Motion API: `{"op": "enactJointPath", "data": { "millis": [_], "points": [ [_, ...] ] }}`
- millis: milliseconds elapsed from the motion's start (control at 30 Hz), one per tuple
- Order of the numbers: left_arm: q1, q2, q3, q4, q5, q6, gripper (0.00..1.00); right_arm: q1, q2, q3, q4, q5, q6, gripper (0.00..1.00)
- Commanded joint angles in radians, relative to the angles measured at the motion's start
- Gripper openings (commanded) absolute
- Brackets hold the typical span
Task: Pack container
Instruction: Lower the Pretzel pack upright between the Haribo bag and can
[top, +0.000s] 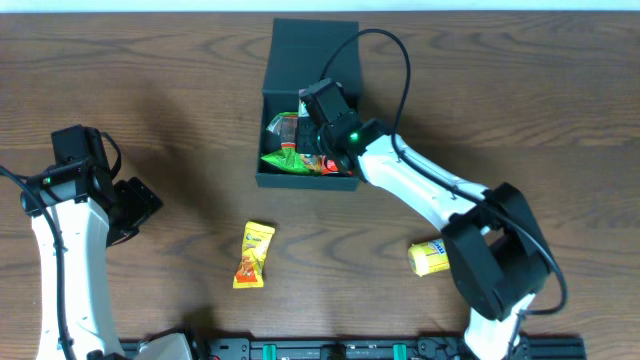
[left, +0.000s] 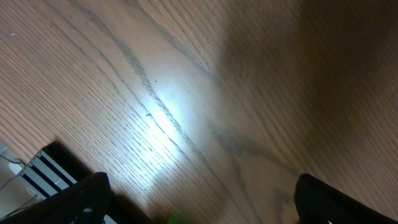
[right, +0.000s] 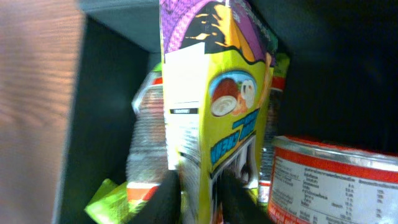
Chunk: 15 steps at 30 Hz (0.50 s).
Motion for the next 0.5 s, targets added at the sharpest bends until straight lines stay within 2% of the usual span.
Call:
{"op": "enactJointPath", "data": {
  "millis": [0, 33, 133, 467],
  "points": [
    [0.005, 0.005, 0.003, -0.003, -0.014, -0.004, 0.95, 0.011, -0.069, -0.004, -0.003, 0.004, -0.010, 0.05],
    [0.005, 0.005, 0.003, -0.003, -0.014, -0.004, 0.95, 0.018, -0.076, -0.005, -0.003, 0.004, -0.010, 0.02],
    [0.005, 0.005, 0.003, -0.003, -0.014, -0.004, 0.95, 0.033, -0.082, -0.004, 0.002, 0.005, -0.010, 0.02],
    [0.005, 0.005, 0.003, -0.003, -0.014, -0.004, 0.95, 0.074, -0.082, -0.004, 0.030, 0.031, -0.010, 0.08]
  ]
}}
